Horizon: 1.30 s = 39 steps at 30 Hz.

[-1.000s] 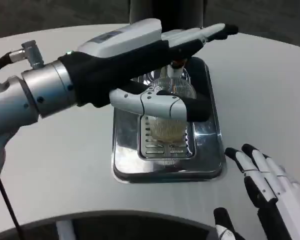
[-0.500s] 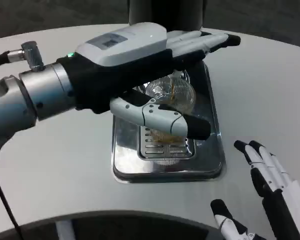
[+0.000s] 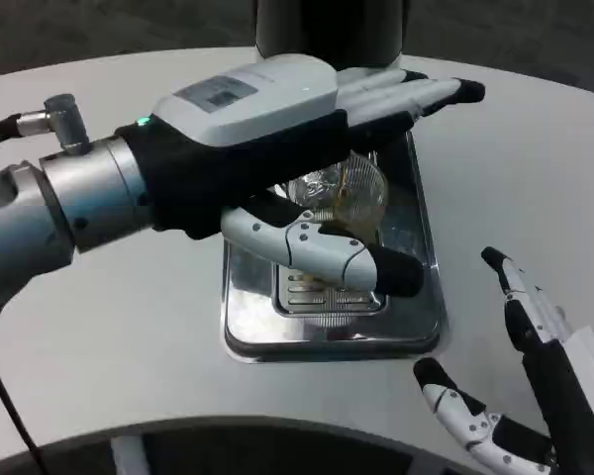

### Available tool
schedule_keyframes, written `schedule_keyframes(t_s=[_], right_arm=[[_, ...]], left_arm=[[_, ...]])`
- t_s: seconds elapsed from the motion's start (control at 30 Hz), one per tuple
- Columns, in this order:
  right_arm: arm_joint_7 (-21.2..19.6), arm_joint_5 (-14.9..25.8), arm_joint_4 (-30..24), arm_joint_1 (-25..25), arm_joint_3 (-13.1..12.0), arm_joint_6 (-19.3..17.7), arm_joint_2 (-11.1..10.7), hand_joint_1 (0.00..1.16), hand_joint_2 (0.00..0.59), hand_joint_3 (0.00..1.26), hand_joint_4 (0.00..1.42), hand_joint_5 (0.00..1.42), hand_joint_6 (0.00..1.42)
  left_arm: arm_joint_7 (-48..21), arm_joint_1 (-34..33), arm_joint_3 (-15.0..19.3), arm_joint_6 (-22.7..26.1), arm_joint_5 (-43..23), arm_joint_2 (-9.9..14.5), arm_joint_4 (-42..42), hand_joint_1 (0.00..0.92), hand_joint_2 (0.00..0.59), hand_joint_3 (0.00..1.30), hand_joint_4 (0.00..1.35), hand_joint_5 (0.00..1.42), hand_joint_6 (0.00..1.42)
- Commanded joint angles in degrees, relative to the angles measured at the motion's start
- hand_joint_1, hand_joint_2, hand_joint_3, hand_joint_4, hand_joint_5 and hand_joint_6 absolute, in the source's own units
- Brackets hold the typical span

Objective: Grasp the cup under the faucet to collect the drink, then remove the cup.

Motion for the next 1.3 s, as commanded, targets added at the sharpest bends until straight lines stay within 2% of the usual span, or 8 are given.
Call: schedule_keyframes(t_s=[0.03, 0.1, 0.3, 0.43, 0.57, 1.03, 1.3], right_arm=[[-0.73, 5.11, 4.66, -4.01, -1.52, 0.81, -1.14, 0.53, 0.305, 0.00, 0.00, 0.00, 0.00], [-1.27, 7.86, 7.68, -6.63, -2.76, 0.66, -1.97, 0.56, 0.274, 0.00, 0.00, 0.00, 0.00], [-2.71, 13.15, 13.42, -12.17, -5.10, -0.65, -4.96, 0.60, 0.246, 0.00, 0.00, 0.00, 0.00], [-3.11, 15.75, 17.83, -16.62, -4.90, -2.10, -7.18, 0.68, 0.220, 0.00, 0.00, 0.00, 0.00], [-3.85, 16.79, 21.93, -20.87, -4.00, -3.12, -8.73, 0.69, 0.216, 0.00, 0.00, 0.00, 0.00], [-9.35, 20.58, 36.89, -32.80, -0.44, -5.55, -7.82, 0.72, 0.194, 0.00, 0.00, 0.00, 0.00], [-12.26, 22.11, 41.36, -36.60, 0.46, -6.67, -7.10, 0.73, 0.192, 0.00, 0.00, 0.00, 0.00]], left_arm=[[-0.59, 0.73, -1.14, -0.03, 0.51, 0.80, -2.17, 0.000, 0.076, 0.00, 0.00, 0.00, 0.00], [-0.63, 0.80, -1.19, 0.36, 0.39, 0.78, -2.44, 0.000, 0.078, 0.00, 0.00, 0.00, 0.00], [-0.46, 1.39, -0.75, 1.24, 0.18, 1.03, -3.16, 0.000, 0.079, 0.00, 0.00, 0.00, 0.00], [-0.51, 1.43, -0.77, 1.40, 0.16, 1.13, -2.95, 0.000, 0.075, 0.00, 0.00, 0.00, 0.00], [-0.39, 1.55, -0.79, 1.83, 0.26, 1.08, -2.83, 0.000, 0.073, 0.00, 0.00, 0.00, 0.00], [-0.40, 1.55, -0.46, 2.46, 0.20, 1.69, -2.56, 0.000, 0.073, 0.00, 0.00, 0.00, 0.00], [-0.44, 2.05, -0.47, 2.59, 0.04, 1.88, -2.93, 0.000, 0.073, 0.00, 0.00, 0.00, 0.00]])
